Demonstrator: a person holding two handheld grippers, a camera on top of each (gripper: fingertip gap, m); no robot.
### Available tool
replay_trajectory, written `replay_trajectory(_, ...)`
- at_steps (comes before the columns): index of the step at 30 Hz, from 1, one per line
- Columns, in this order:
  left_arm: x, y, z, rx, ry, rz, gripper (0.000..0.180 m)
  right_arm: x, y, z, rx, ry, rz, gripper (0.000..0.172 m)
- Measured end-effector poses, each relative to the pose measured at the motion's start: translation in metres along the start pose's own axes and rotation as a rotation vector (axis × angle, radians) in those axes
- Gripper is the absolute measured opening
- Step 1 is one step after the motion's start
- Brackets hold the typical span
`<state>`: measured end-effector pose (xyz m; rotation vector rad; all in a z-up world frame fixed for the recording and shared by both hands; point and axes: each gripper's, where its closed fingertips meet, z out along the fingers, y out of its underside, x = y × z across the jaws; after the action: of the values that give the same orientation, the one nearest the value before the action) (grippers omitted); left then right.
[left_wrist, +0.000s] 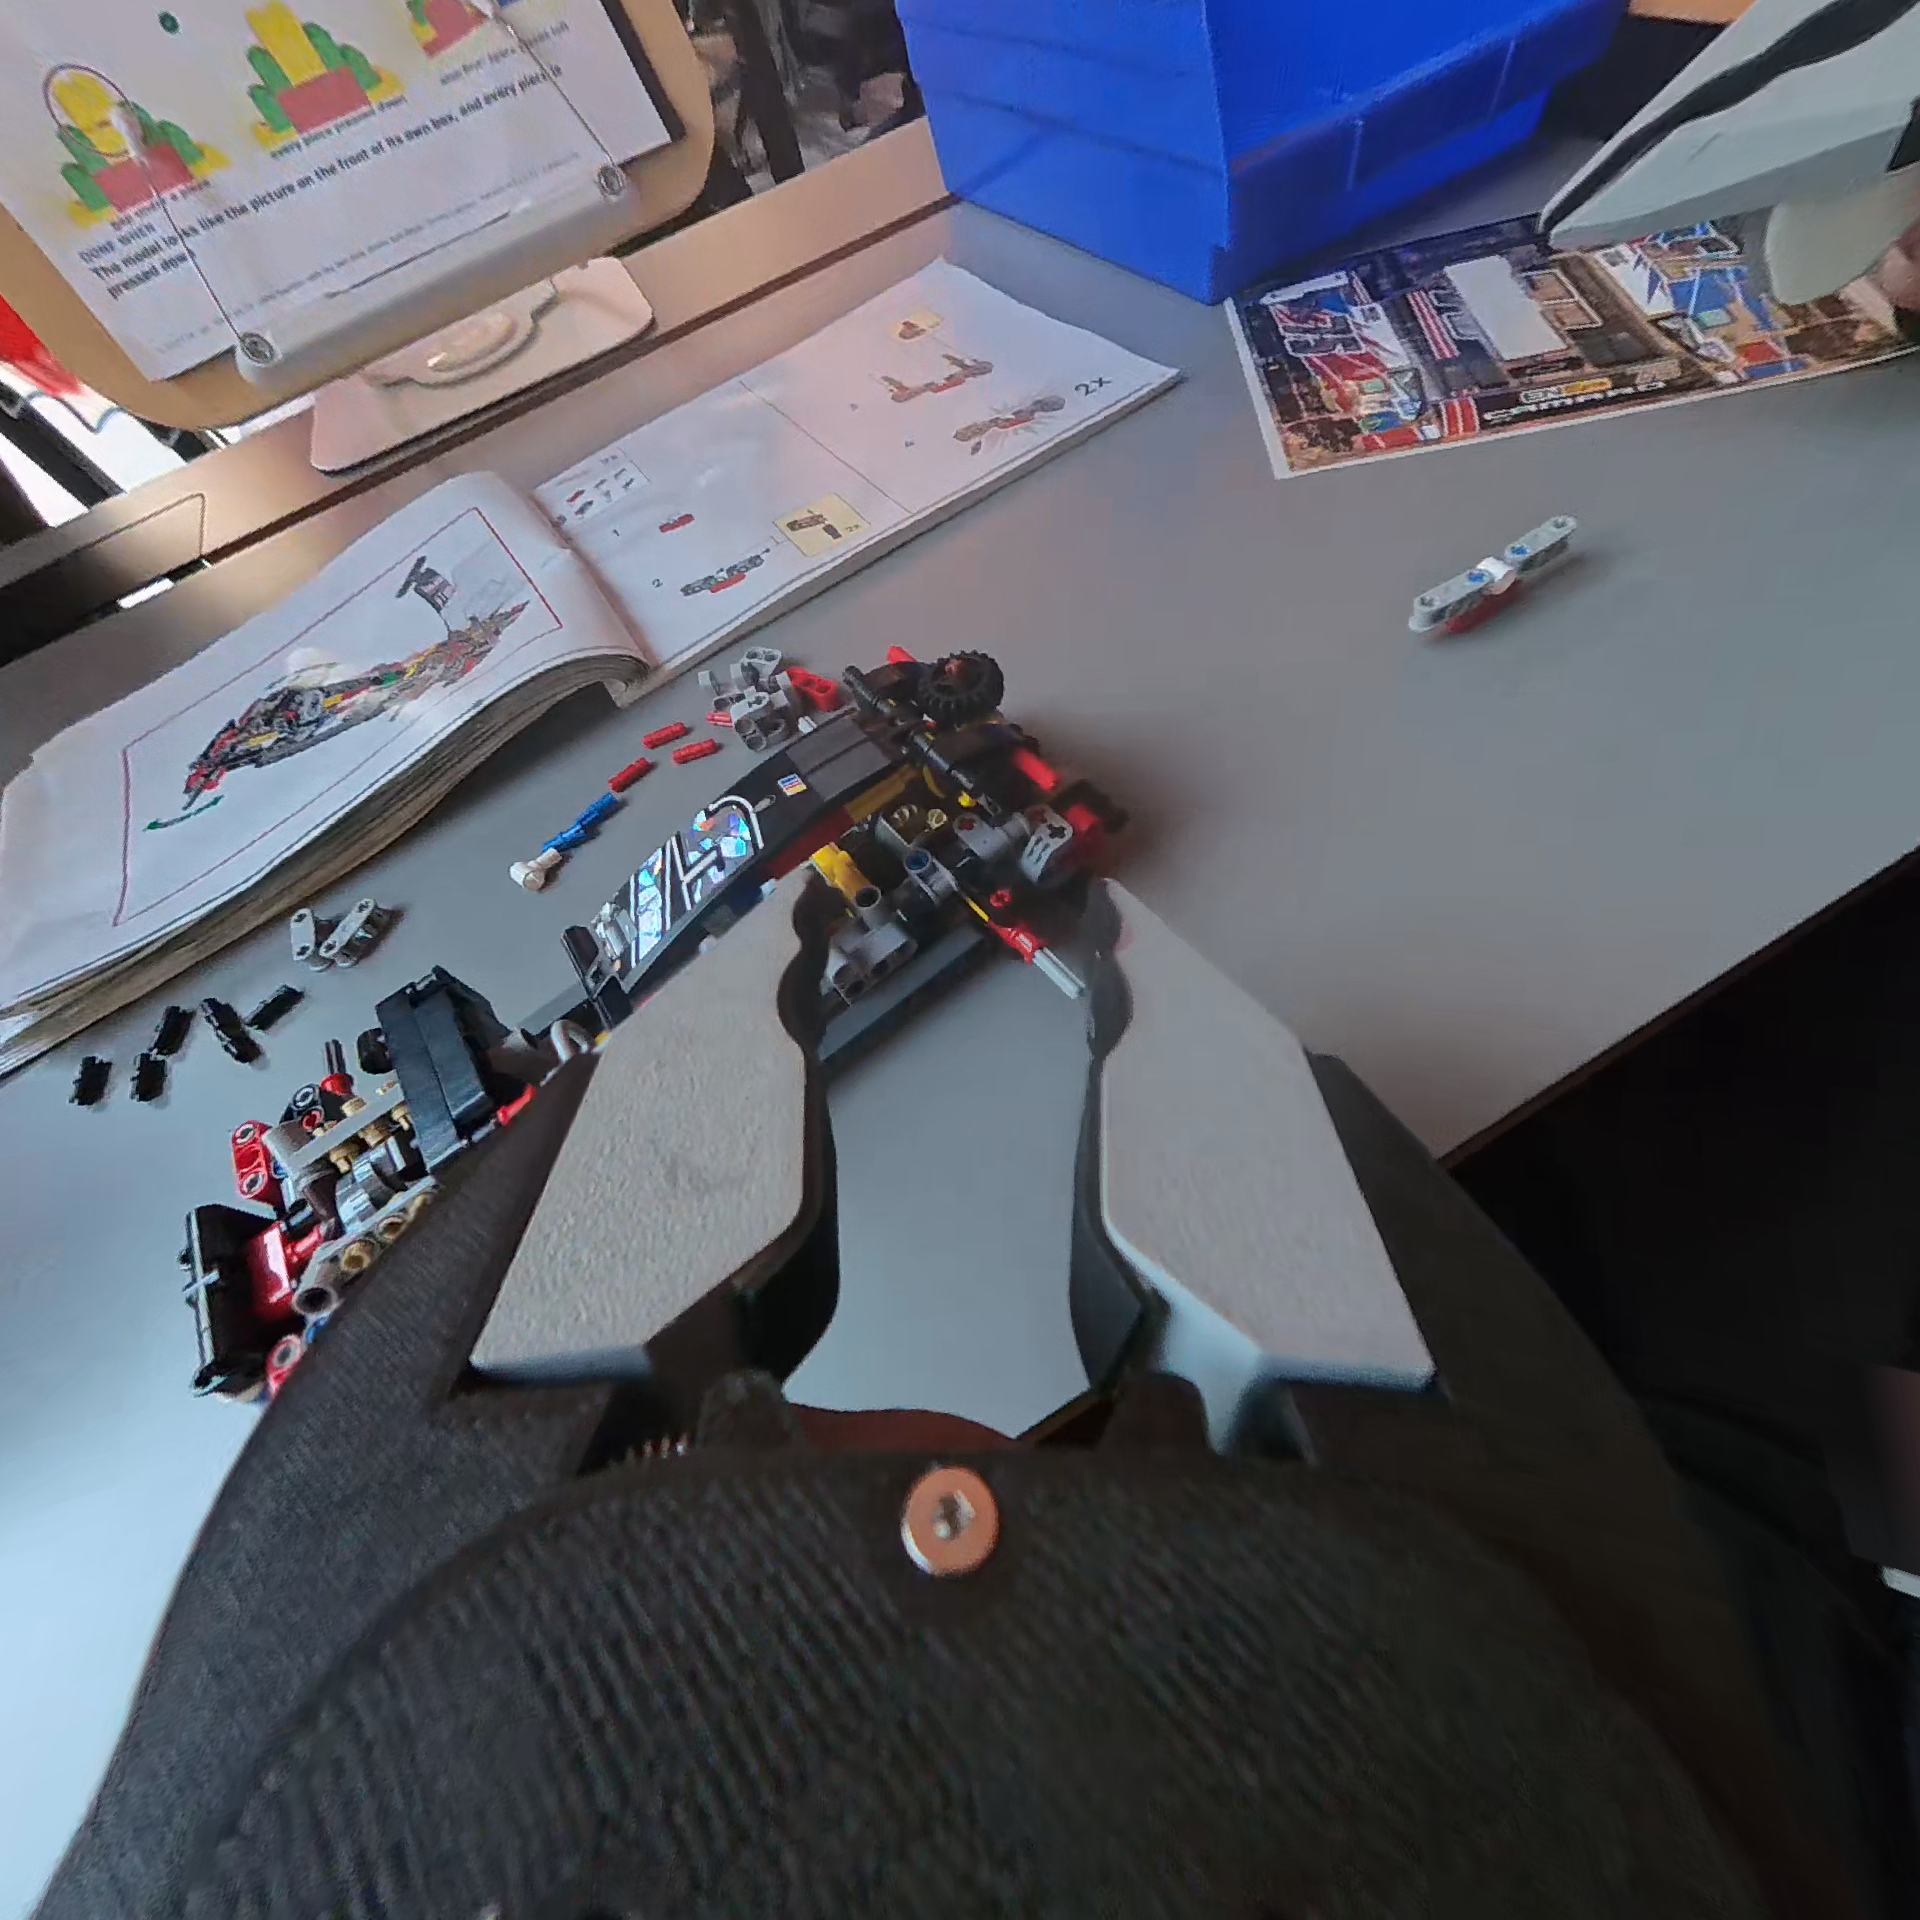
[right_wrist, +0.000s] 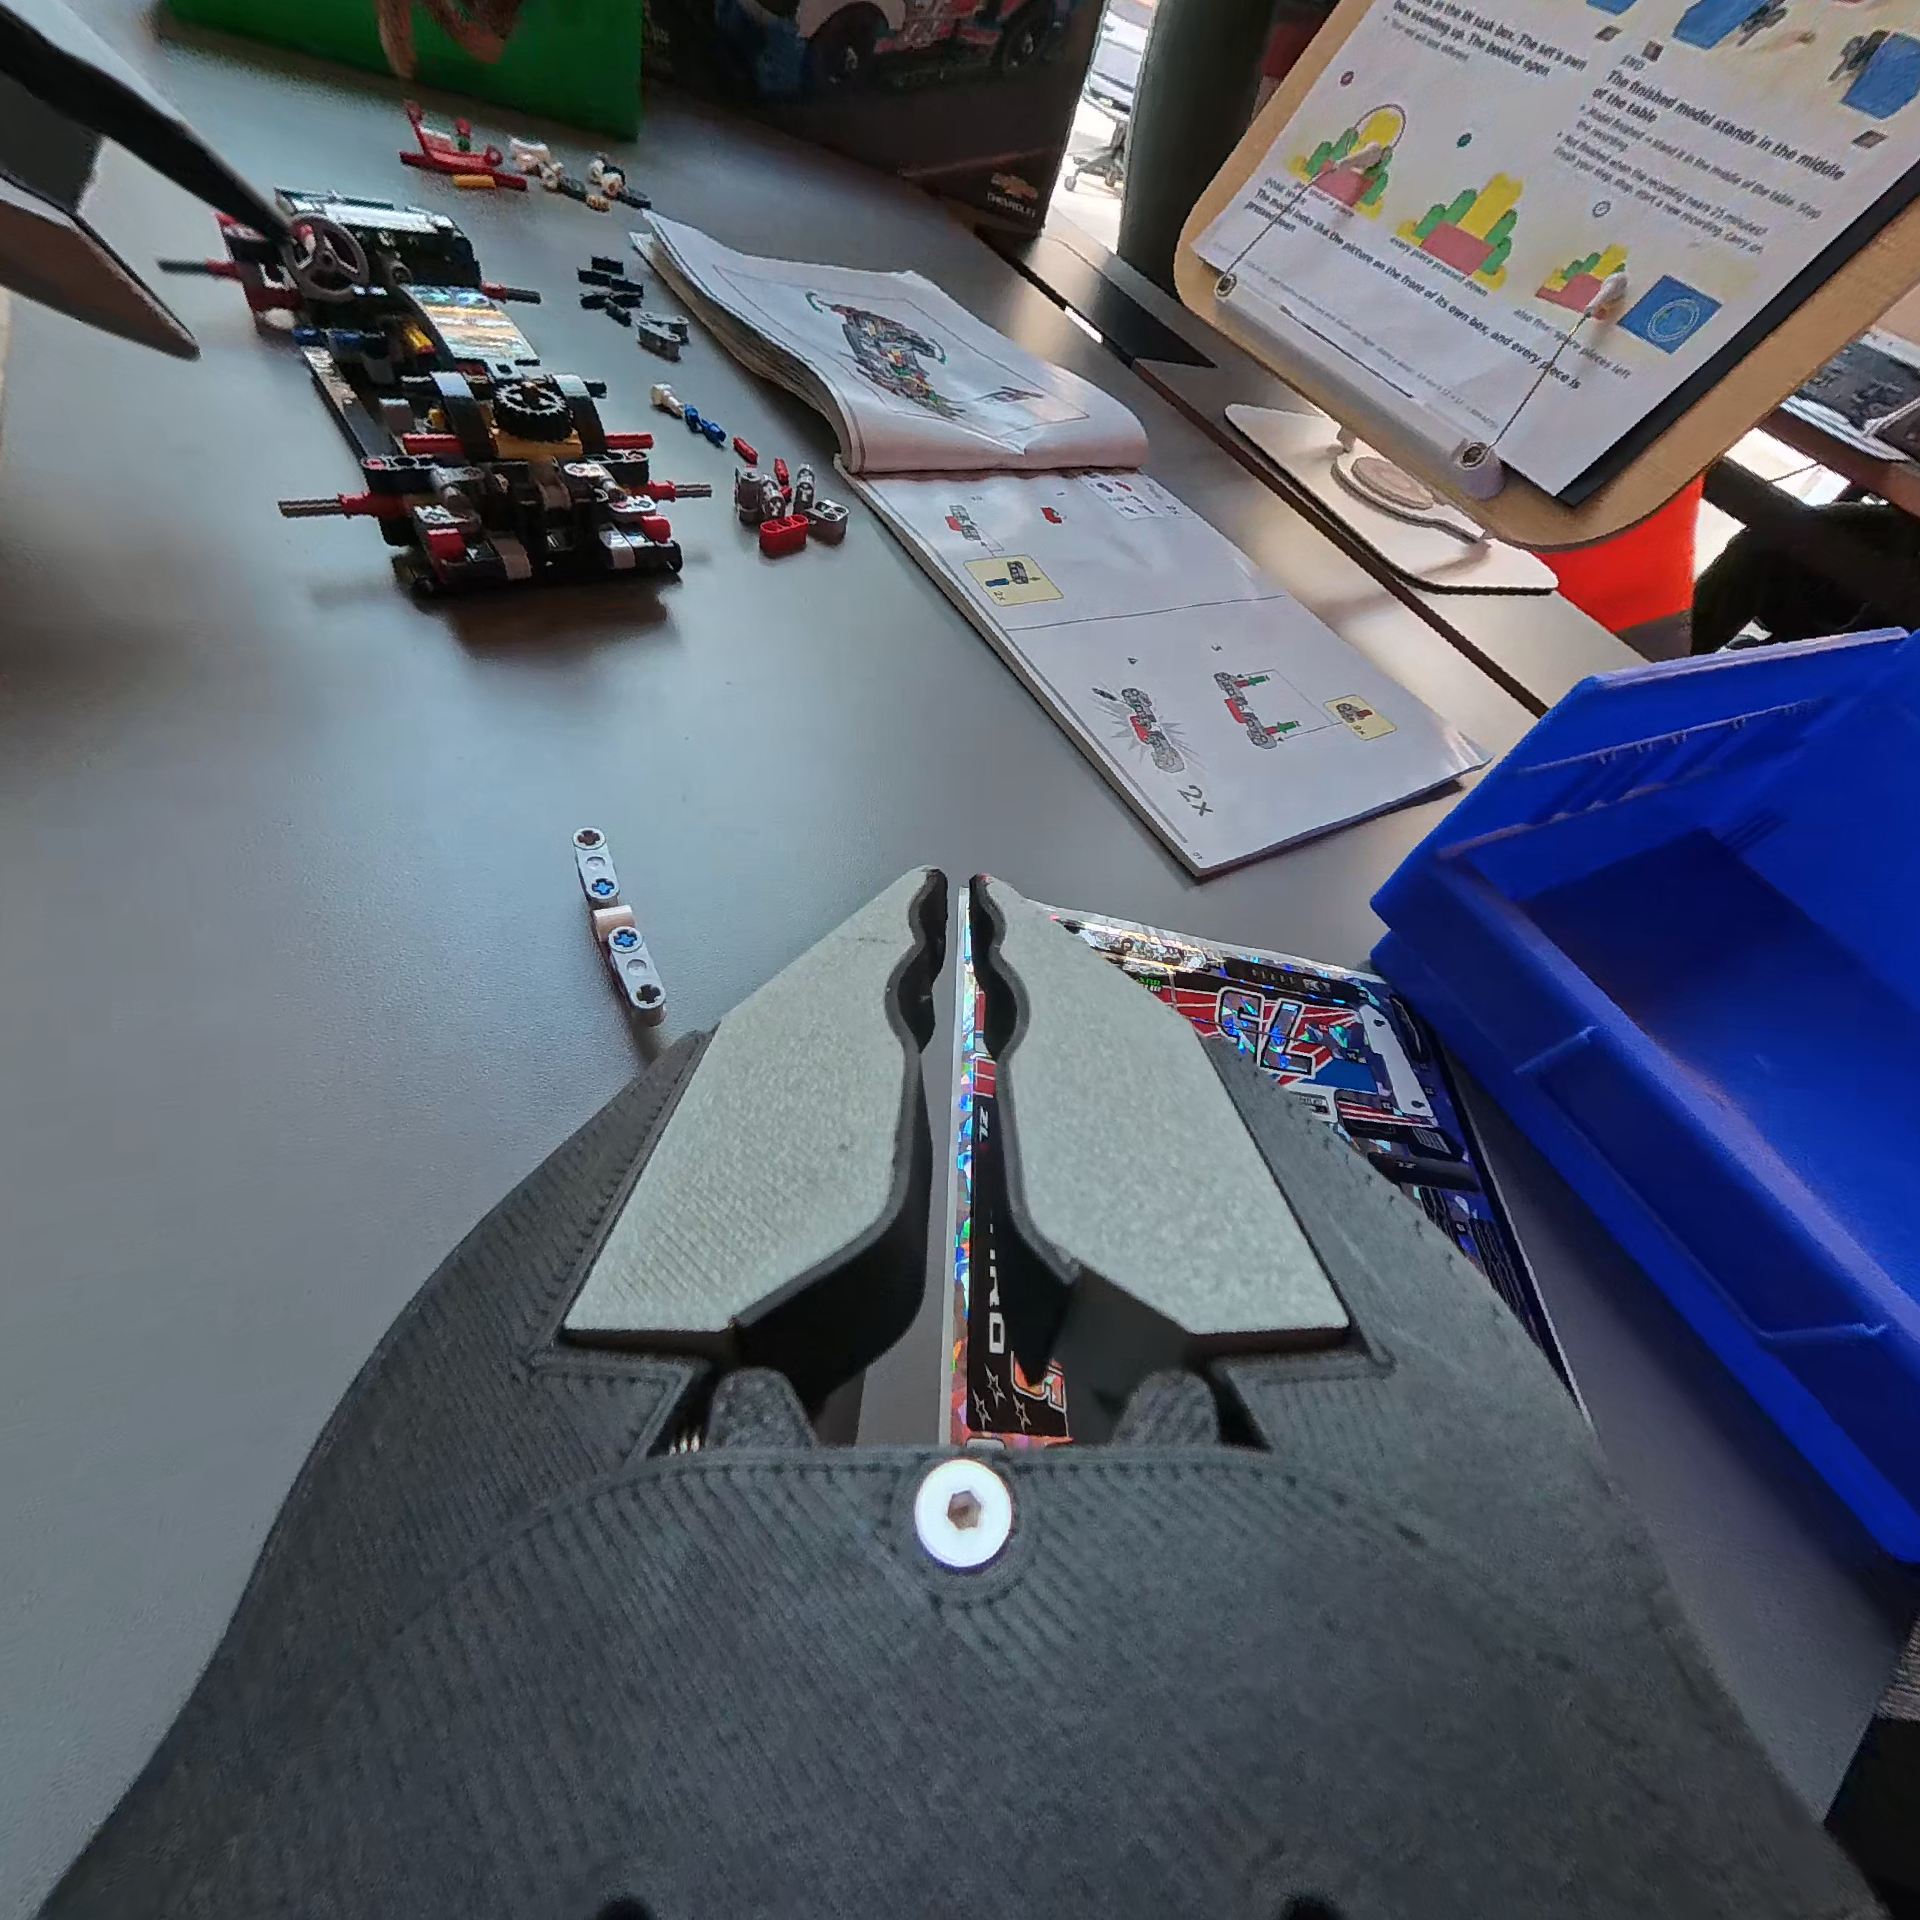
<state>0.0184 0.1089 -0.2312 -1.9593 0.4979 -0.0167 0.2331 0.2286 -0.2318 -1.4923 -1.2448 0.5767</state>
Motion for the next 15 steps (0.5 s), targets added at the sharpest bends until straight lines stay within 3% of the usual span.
replay_trajectory(15,0.0086,0.0071,0.0074,-0.023,0.031,-0.009,0.046,0.0000,-0.0005,-0.0004,0.003,-0.003,-0.003,0.000)
